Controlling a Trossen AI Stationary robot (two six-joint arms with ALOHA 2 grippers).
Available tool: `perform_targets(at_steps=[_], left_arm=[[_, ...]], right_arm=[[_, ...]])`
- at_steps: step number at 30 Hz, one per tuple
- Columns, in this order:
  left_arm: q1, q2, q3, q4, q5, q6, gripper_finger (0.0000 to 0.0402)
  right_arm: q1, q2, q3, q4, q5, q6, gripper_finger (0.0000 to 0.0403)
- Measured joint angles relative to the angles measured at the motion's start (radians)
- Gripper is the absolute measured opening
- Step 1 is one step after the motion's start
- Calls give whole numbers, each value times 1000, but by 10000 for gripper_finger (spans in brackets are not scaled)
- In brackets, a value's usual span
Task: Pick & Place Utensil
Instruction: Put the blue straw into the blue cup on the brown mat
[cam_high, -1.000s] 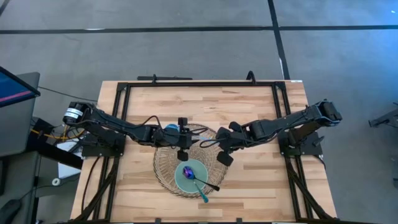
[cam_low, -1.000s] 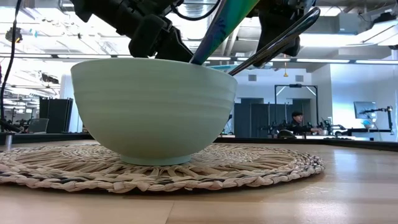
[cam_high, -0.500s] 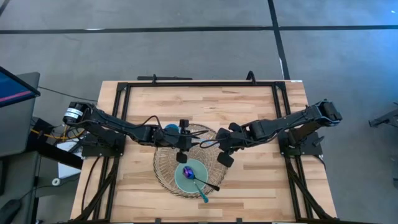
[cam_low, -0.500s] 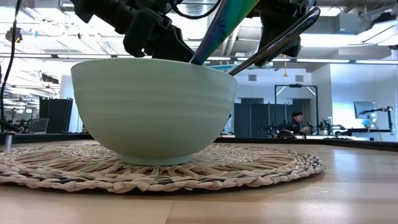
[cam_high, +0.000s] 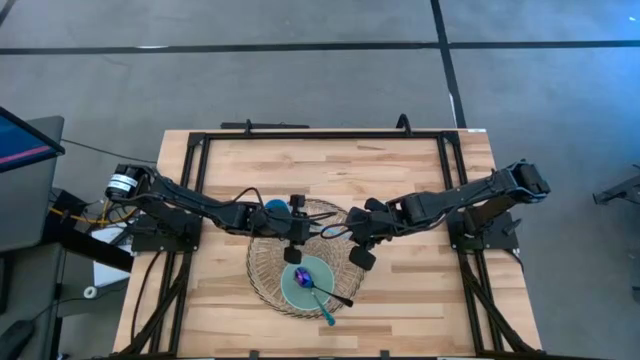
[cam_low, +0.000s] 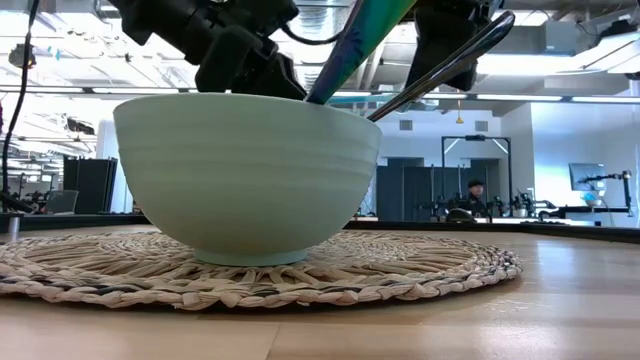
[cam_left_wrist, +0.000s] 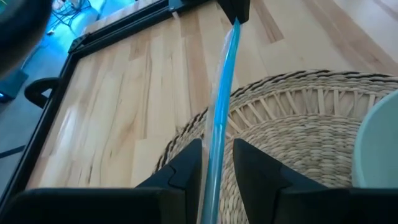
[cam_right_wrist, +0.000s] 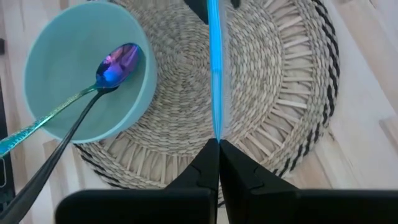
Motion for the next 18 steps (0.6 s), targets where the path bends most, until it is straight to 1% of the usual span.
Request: perform_targets(at_steps=[18], left_arm=[[-1, 1, 0, 21, 0, -17, 91]], right_arm=[[0, 0, 0, -5, 0, -1, 0]])
